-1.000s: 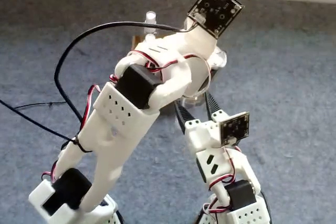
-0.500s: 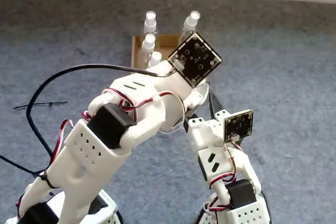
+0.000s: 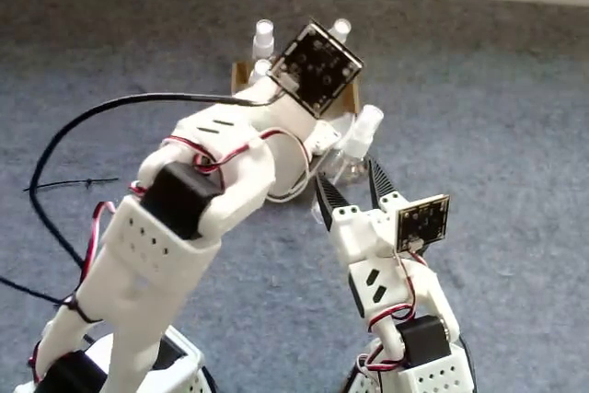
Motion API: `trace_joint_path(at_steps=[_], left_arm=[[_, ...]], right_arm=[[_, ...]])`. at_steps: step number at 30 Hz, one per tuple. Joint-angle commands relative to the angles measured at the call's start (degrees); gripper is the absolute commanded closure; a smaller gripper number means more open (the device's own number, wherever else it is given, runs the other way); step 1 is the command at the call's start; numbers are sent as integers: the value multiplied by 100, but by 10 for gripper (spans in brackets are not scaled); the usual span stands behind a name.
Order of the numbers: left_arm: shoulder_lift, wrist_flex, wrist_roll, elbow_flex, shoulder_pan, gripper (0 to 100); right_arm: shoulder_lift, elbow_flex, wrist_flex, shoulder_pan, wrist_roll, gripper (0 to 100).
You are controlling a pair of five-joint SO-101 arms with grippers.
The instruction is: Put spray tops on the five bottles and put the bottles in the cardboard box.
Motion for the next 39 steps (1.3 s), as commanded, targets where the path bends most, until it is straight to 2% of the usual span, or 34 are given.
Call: trace_joint_path(at_steps=[1,13,18,20,22,29,39], left_arm=[[-84,176,-26,-1068,-57,854],[1121,44,-360,-1842,-40,854],[1297,44,-369,-1859,31,854],[1305,70,-607,-1842,101,854],[1297,413,-870,-1833,119,854],[1297,1380,-932,-1842,75,854],[1279,1565,-1134,-1842,110,854]], right_arm=[[-57,-198,-154,75,-9,995],[-31,-198,-163,75,141,995],[-22,-198,-163,75,158,995],[-22,-198,-163,75,158,995],[-13,-198,-163,75,149,995],[-13,-215,-145,75,149,995],[-13,-215,-136,75,185,995]])
